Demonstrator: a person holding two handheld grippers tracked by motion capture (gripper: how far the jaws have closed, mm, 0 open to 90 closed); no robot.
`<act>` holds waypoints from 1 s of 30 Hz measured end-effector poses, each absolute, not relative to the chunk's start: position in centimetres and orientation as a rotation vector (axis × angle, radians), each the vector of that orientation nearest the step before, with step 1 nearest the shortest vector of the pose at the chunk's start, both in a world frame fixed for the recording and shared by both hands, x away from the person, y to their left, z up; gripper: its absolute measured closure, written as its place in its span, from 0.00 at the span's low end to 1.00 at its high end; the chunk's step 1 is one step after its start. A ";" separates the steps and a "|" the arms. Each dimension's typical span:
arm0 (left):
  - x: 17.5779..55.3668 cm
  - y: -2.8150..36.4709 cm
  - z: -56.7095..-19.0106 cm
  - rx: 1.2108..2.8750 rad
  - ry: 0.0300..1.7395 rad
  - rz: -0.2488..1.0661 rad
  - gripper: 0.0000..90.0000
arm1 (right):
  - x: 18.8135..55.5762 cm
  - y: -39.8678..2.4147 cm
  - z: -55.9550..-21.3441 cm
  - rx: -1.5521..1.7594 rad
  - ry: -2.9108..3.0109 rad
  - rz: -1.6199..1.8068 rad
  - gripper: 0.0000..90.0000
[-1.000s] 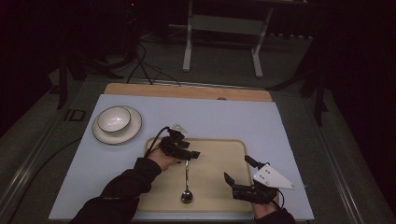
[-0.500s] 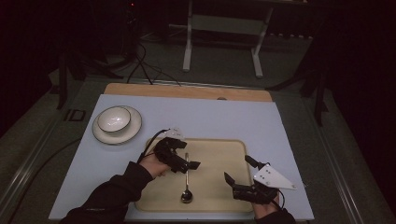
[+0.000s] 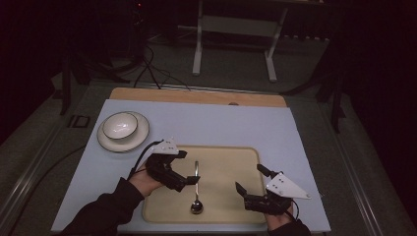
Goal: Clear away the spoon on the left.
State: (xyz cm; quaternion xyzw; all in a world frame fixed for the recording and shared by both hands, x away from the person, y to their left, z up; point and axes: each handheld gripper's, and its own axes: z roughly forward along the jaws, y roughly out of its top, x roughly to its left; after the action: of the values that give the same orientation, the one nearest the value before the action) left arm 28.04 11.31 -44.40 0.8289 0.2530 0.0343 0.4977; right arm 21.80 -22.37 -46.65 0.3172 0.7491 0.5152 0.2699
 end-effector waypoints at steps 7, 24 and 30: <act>26.7 13.3 -43.6 1.985 0.628 0.116 0.02 | 21.8 -22.3 -46.7 0.856 2.018 1.384 0.13; 24.4 17.4 -43.2 1.918 0.685 0.192 0.02 | 21.8 -22.3 -46.7 0.858 2.020 1.377 0.13; 23.8 18.3 -43.5 1.898 0.696 0.199 0.02 | 21.8 -22.3 -46.7 0.859 2.020 1.376 0.13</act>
State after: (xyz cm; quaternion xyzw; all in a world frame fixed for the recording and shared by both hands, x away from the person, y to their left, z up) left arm 23.82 18.34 -43.51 0.7940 0.2911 0.0831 0.5272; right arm 21.83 -22.27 -46.70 0.3190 0.7504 0.5110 0.2720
